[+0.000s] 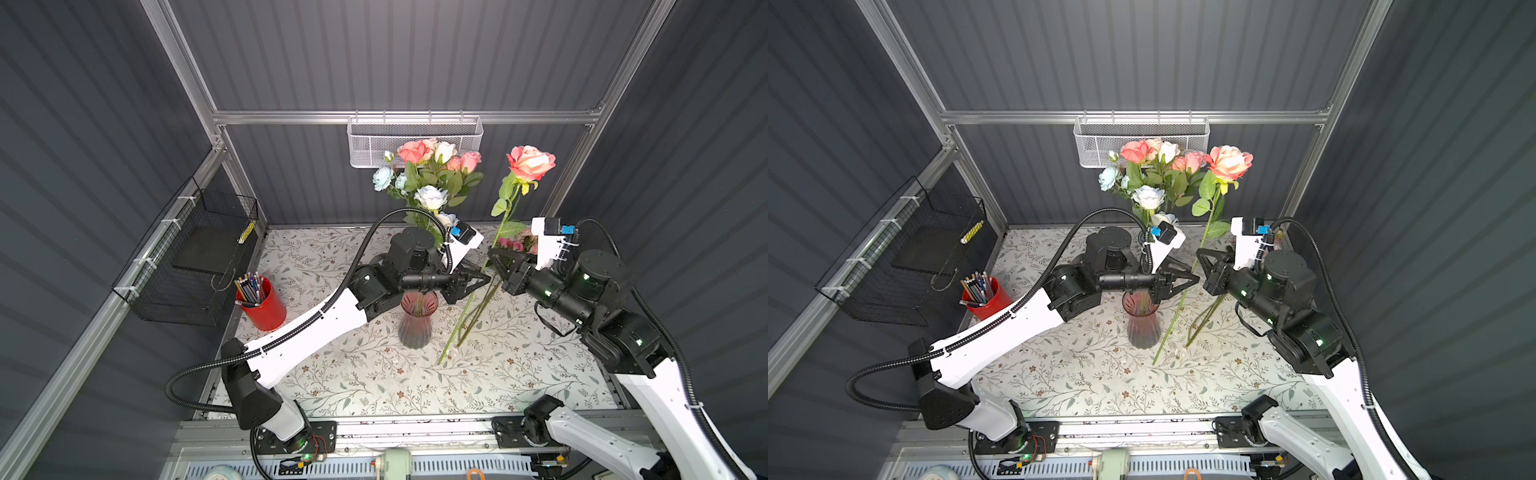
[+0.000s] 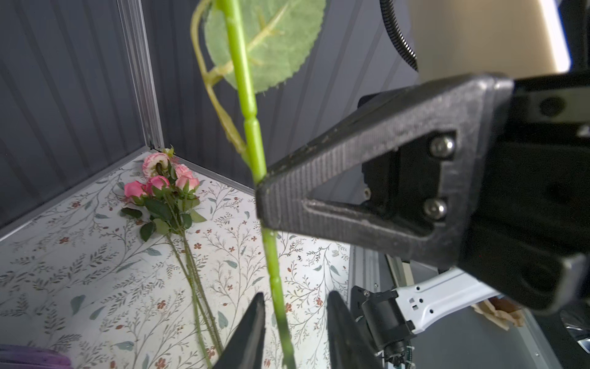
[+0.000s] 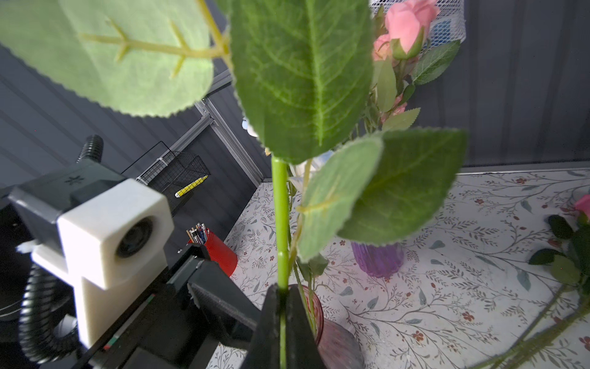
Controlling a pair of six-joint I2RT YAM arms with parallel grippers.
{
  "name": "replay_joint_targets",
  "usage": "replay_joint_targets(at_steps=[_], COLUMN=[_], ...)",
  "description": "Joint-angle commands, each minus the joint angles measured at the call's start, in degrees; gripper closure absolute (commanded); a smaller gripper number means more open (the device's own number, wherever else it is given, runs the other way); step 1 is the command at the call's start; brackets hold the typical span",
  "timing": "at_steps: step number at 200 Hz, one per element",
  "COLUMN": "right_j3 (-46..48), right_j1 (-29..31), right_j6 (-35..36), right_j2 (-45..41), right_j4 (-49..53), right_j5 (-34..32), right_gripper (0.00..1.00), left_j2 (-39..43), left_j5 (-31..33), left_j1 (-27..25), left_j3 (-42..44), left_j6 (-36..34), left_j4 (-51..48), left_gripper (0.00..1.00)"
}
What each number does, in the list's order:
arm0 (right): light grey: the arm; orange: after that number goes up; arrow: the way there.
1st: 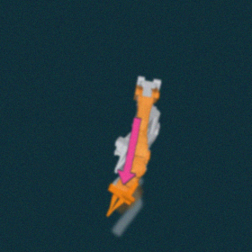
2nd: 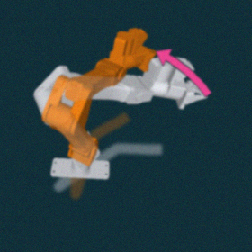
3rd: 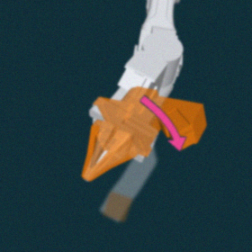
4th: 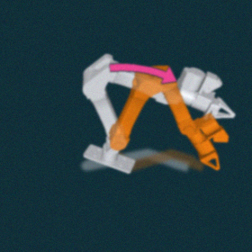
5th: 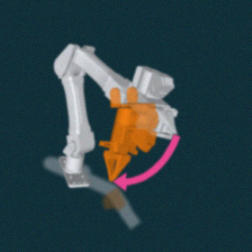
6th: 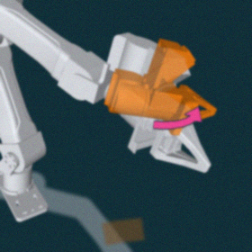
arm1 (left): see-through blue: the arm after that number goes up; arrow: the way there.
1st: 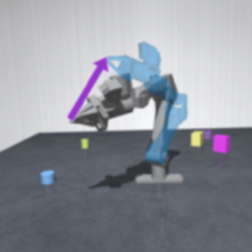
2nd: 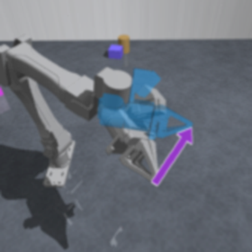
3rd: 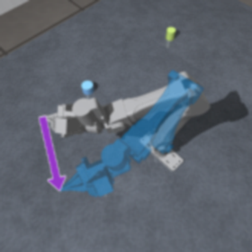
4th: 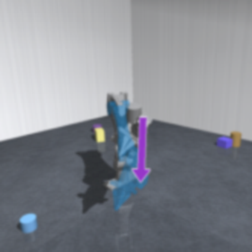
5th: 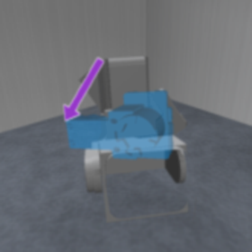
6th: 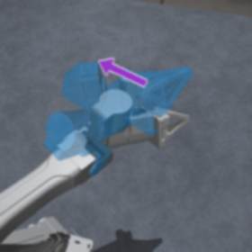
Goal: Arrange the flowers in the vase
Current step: 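Close the left gripper on the pink rose stem while right gripper opens and draws back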
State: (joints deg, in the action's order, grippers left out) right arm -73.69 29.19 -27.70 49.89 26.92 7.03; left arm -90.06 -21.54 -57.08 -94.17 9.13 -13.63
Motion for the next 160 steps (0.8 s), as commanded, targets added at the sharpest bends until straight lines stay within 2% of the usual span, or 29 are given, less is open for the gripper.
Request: replay_joint_targets(at_steps=[1,16,43,51,58,88,121,160], right_j3=[0.59,0.91,1.09,1.15,1.18,0.52,0.56,2.02], right_j1=[0.43,0.74,1.17,1.22,1.31,1.33,1.37,1.38], right_j6=[-0.77,-1.07,-1.04,-0.98,-0.97,0.42,1.73,3.00], right_j2=[-0.67,-0.67,-0.56,-0.60,-0.58,-1.12,-4.65,-7.18], right_j4=[-2.40,-3.04,-3.11,-3.14,-3.13,-2.97,-2.42,-1.17], right_j5=[1.65,1.99,1.94,1.98,2.02,3.41,0.45,-4.47], right_gripper=[1.00,1.00,1.00,0.99,0.91,0.63,0.56,0.55], left_j2=[-0.82,-0.99,-0.91,-0.80,-0.50,1.31,6.18,11.02], left_j5=[-1.20,-0.35,1.58,2.24,2.22,9.50,20.99,32.16], left_j1=[-0.49,-0.51,-0.49,-0.49,-0.49,-0.49,-0.45,-0.40], left_j3=[-1.93,-1.89,-1.54,-1.46,-1.16,-0.63,0.83,2.44], left_j6=[-0.49,-0.59,-0.05,0.10,0.35,-0.40,-4.50,-11.71], left_j4=[0.71,0.62,0.94,0.99,1.22,1.40,3.57,10.97], left_gripper=[0.70,0.76,1.00,1.00,1.00,1.00,1.00,1.00])
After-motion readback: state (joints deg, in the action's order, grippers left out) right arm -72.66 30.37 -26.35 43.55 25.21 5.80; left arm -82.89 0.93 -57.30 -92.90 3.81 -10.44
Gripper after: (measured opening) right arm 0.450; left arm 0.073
